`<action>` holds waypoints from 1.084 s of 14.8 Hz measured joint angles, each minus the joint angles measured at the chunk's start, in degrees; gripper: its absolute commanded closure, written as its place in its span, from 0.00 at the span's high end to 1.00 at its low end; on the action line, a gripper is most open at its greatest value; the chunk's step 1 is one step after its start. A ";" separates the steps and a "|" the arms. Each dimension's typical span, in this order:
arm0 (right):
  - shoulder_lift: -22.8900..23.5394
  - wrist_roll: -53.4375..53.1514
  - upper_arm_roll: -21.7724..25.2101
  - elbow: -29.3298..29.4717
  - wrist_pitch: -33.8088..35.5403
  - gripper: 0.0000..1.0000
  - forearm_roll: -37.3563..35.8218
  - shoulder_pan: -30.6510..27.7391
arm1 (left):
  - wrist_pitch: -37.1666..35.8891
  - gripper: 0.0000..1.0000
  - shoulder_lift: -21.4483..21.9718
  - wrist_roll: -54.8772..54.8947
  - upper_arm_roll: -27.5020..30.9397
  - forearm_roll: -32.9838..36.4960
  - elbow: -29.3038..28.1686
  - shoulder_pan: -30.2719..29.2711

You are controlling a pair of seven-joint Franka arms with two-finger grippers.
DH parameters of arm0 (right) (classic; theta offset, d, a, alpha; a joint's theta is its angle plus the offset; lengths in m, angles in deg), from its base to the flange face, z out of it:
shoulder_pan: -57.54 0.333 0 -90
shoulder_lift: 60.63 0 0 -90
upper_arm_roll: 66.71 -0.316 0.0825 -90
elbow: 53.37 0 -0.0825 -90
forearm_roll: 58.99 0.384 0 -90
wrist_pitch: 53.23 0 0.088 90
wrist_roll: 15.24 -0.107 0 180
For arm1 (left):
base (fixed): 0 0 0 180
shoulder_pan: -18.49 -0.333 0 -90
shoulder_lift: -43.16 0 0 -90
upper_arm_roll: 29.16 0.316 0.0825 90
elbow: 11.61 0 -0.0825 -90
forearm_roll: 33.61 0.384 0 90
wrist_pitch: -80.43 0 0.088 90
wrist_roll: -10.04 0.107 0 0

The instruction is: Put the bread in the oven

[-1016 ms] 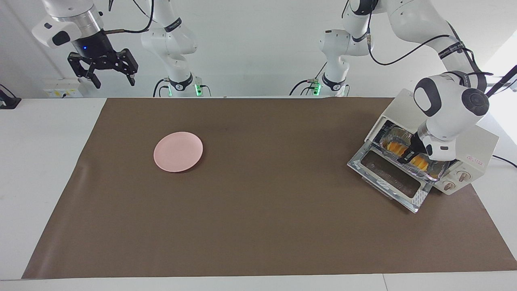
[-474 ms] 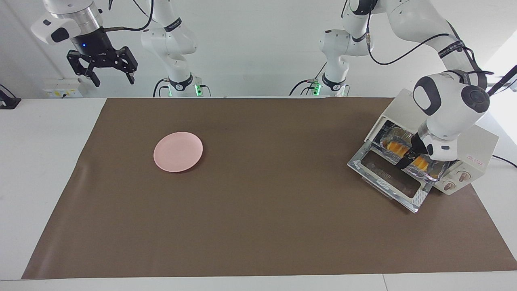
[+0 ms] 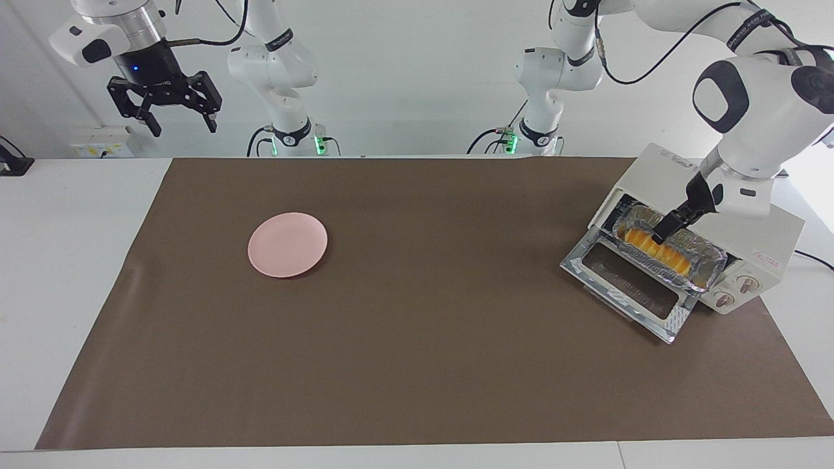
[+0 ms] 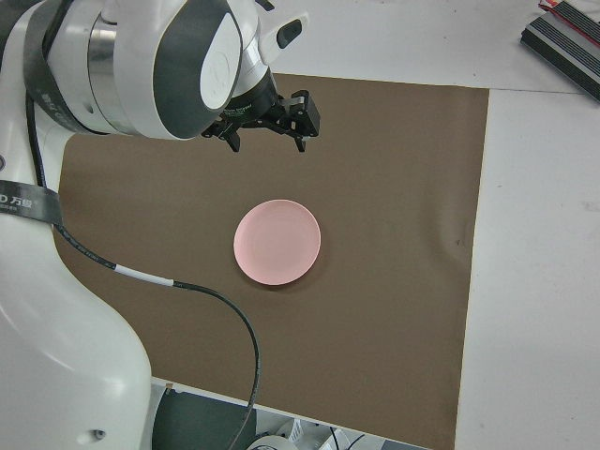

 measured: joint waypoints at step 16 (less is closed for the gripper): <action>-0.32 0.00 0.00 -0.02 0.07 1.00 0.00 0.00 | -8.26 1.00 11.10 12.03 -8.88 0.06 -4.18 -6.03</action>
